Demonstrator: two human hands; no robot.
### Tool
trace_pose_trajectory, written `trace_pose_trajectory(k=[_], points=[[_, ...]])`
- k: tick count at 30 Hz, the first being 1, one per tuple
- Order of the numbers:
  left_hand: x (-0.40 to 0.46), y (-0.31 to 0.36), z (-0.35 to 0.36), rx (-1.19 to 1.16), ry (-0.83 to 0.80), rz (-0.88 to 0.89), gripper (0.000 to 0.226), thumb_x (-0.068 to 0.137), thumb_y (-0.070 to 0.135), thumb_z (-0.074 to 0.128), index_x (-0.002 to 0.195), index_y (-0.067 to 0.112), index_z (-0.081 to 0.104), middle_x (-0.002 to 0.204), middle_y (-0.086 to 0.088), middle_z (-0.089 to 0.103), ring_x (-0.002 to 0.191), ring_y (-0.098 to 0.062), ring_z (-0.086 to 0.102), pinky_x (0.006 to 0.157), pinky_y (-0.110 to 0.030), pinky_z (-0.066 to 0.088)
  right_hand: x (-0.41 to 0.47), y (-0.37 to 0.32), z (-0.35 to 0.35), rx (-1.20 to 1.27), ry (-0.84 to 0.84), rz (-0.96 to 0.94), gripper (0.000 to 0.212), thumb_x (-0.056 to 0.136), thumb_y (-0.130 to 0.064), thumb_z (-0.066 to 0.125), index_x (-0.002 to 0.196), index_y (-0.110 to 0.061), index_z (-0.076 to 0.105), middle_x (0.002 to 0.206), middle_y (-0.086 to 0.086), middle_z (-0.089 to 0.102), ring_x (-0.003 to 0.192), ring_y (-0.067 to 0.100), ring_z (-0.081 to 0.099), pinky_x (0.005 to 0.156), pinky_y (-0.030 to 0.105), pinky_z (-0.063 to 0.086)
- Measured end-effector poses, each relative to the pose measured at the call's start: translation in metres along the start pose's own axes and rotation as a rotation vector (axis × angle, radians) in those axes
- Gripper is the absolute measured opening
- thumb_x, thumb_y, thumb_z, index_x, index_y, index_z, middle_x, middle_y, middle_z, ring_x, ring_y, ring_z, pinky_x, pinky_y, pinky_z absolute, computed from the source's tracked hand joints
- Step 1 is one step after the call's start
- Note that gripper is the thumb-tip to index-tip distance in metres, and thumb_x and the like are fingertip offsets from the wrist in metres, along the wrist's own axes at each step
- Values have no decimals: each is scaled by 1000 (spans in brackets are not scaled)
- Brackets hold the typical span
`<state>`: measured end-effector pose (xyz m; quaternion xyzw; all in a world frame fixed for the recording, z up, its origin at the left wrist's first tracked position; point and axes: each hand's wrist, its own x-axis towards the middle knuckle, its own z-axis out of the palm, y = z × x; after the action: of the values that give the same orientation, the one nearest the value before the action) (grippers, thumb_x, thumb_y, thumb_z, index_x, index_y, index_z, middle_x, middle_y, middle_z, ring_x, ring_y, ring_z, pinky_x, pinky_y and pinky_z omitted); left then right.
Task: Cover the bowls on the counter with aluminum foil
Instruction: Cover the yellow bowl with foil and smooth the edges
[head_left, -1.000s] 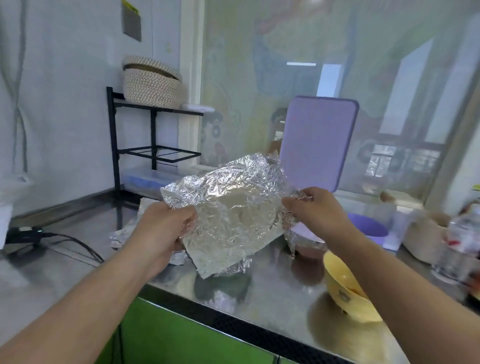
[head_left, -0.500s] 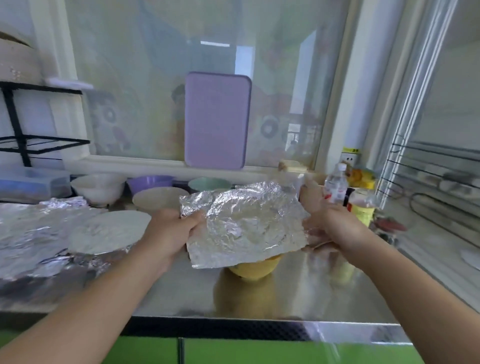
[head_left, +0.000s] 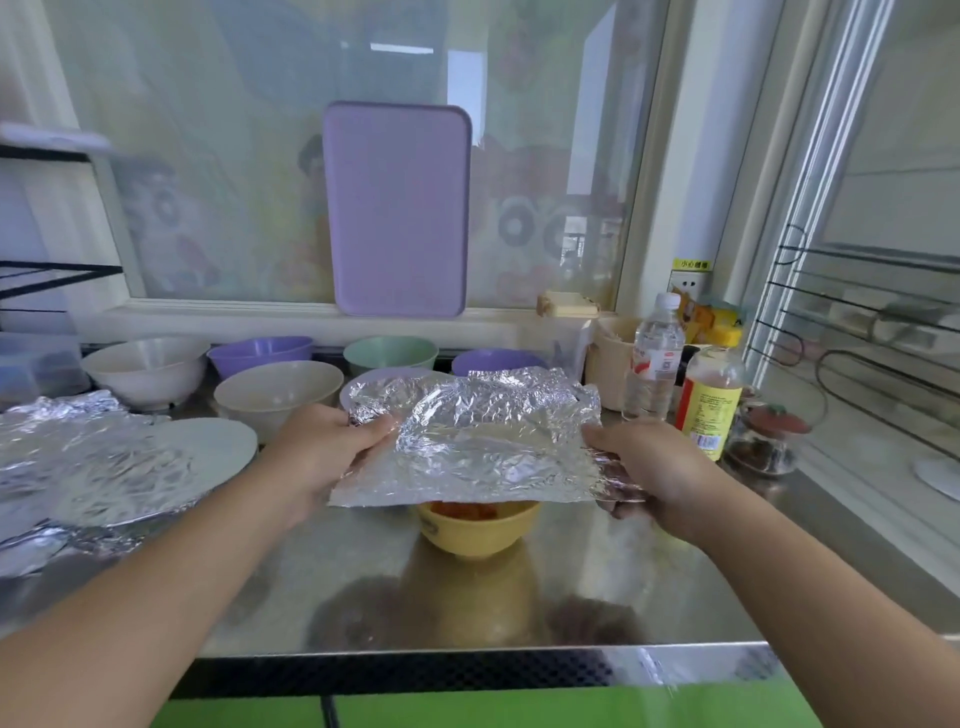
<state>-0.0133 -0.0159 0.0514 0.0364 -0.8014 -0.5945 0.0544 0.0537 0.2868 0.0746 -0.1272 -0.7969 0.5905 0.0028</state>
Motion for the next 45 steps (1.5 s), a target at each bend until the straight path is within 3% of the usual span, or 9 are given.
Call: trace_pose_trajectory(k=[4, 9, 14, 17, 21, 26, 31, 42, 45], points=[[7, 0, -7, 124, 35, 66, 39, 91, 42, 79, 83, 4, 76, 77, -11, 77, 68, -22, 68, 68, -33, 49, 8, 2, 6, -25, -9, -4, 27, 103, -24, 66, 89, -2, 68, 59, 9, 63, 43, 26, 58, 43, 30, 46], [-6, 22, -6, 669, 372, 582, 33, 95, 38, 67, 113, 12, 57, 114, -4, 59, 110, -28, 53, 89, -44, 46, 11, 0, 12, -128, -21, -20, 32, 103, -21, 62, 76, -5, 66, 54, 8, 61, 42, 27, 59, 44, 31, 47], [-28, 35, 30, 829, -263, 558, 44, 99, 67, 43, 116, 29, 56, 122, 19, 51, 118, -10, 50, 99, -37, 47, 12, -5, 14, -166, -41, -15, 33, 104, -20, 59, 81, 2, 68, 57, 17, 65, 46, 31, 63, 44, 30, 46], [-27, 17, 48, 998, -407, 429, 65, 89, 86, 23, 110, 31, 50, 122, 9, 49, 128, -19, 45, 108, -39, 40, 9, -7, 15, -203, -2, -24, 36, 104, -23, 58, 75, -2, 67, 56, 13, 65, 49, 28, 64, 44, 27, 47], [-26, 4, 58, 1074, -441, 358, 106, 87, 92, 14, 167, 23, 10, 175, -3, 5, 162, -23, -2, 131, -44, 8, 3, -10, 17, -757, 344, -365, 22, 97, -31, 59, 109, -13, 55, 103, 5, 63, 91, 24, 64, 74, 38, 55], [-27, 4, 62, 1076, -404, 395, 107, 88, 90, 19, 168, 21, 5, 176, -8, -3, 162, -23, -6, 131, -42, 4, 4, -25, 45, -1082, 241, -783, 37, 95, -17, 59, 131, -10, 54, 137, 9, 54, 119, 32, 56, 92, 42, 52], [-24, -4, 63, 1027, -363, 460, 107, 75, 94, 17, 154, 23, 32, 165, -8, 27, 157, -25, 15, 126, -45, 20, 37, -11, 73, -1019, -85, -580, 39, 108, -34, 48, 141, -12, 51, 147, 4, 50, 140, 27, 43, 113, 40, 37], [-45, 5, 58, 1007, -445, 499, 95, 89, 83, 37, 161, 24, 19, 171, -3, 14, 159, -18, 4, 127, -40, 11, 28, 9, 70, -947, -128, -468, 22, 106, -40, 44, 109, -20, 51, 120, -1, 56, 116, 24, 53, 99, 43, 43], [-45, 14, 59, 948, -417, 491, 66, 97, 65, 39, 150, 25, 35, 156, 3, 34, 152, -19, 22, 121, -37, 19, 26, 10, 65, -964, -117, -472, 23, 108, -39, 41, 109, -19, 51, 120, 0, 56, 115, 27, 54, 99, 47, 44]])
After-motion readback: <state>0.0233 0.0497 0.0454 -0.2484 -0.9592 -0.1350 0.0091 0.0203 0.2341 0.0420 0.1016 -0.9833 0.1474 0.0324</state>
